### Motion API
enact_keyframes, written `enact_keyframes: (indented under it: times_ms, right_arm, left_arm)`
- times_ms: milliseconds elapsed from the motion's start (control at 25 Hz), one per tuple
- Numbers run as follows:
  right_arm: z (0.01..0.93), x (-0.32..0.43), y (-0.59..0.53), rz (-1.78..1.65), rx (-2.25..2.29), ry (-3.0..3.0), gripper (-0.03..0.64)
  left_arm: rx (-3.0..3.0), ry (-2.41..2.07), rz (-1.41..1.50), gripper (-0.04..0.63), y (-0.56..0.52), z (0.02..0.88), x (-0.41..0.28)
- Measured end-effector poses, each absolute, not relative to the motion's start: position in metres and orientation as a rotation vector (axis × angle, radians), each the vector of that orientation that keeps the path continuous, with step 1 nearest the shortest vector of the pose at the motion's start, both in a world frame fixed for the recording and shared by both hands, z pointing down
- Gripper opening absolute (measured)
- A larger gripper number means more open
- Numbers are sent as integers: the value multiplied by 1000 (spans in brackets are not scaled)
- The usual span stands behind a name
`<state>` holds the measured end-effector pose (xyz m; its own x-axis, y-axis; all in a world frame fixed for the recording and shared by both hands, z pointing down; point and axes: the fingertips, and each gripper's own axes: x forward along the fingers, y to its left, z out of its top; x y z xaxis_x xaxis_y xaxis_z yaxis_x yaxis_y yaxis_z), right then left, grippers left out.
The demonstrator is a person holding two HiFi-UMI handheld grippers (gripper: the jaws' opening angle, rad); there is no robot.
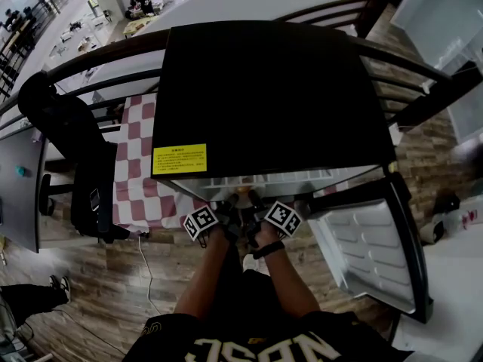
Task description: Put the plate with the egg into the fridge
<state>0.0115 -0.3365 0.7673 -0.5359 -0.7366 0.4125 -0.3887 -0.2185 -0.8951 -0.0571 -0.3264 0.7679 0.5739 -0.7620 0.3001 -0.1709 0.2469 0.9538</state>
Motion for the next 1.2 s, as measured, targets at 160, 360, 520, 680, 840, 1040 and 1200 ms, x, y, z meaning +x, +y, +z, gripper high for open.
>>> enact_keyframes:
  times_ms: [160, 360, 520, 680, 840, 1040, 1200]
  right_arm:
    - [765, 13, -343, -1810, -1326, 1753, 55]
    - [763, 11, -342, -1800, -1355, 1868, 55]
    - [764, 11, -339, -1796, -1418, 1978, 58]
    - [763, 12, -335, -1771, -1464, 2064, 81]
    - [762, 13, -335, -1765, -1481, 2102, 110]
    - [758, 20, -340, -1720, -1539, 2152, 148]
    - [754, 24, -342, -1678, -1584, 2256, 216]
  left_arm:
    - [1296, -921, -504, 43, -334, 763, -56]
    - [1305, -938, -407, 44, -331, 765, -54]
    - [1346, -959, -279, 99, -326, 763, -50]
    - [1370, -976, -212, 148, -321, 761, -48]
    - [1337, -944, -239, 186, -318, 758, -48]
    - [1355, -949, -245, 189, -319, 754, -55]
    - [1401, -980, -190, 189, -317, 753, -57]
